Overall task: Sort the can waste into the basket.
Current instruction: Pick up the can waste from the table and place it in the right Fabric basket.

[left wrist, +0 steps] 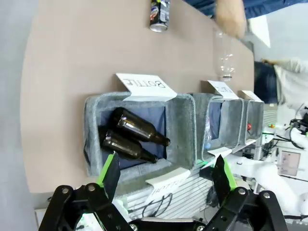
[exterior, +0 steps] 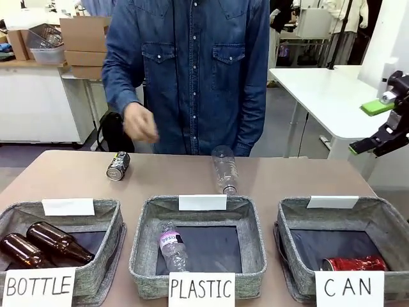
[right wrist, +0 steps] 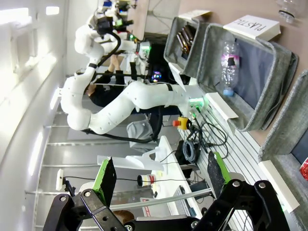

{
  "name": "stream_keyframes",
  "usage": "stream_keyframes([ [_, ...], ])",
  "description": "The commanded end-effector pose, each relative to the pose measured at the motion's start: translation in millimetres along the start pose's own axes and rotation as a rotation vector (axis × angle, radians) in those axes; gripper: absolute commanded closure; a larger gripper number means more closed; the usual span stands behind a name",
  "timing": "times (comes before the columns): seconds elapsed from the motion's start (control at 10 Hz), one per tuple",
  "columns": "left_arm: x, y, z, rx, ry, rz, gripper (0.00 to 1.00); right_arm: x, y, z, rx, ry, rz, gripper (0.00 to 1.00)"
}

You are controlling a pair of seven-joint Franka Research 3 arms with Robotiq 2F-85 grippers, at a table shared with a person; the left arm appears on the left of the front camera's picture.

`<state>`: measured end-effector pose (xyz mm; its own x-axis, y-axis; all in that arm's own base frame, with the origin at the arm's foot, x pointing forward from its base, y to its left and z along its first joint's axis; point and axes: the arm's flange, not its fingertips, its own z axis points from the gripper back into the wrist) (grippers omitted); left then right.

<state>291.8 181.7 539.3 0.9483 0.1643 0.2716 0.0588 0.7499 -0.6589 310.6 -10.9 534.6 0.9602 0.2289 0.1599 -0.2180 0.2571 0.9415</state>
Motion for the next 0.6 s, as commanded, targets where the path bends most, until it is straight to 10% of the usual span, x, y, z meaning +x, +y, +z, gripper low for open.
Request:
stream_keyframes([
  [0.0,48.3,-29.5,-60.3,0.043,0.056,-0.086,0.0,-0.1,0.4,2.2,-0.003,0.008,0.016,0.0],
  [0.5,197.3,-97.8,-241.4,0.28,0.26,-0.129,0.0,-0.1,0.4,2.2,-0.003,0.008,0.016,0.0],
])
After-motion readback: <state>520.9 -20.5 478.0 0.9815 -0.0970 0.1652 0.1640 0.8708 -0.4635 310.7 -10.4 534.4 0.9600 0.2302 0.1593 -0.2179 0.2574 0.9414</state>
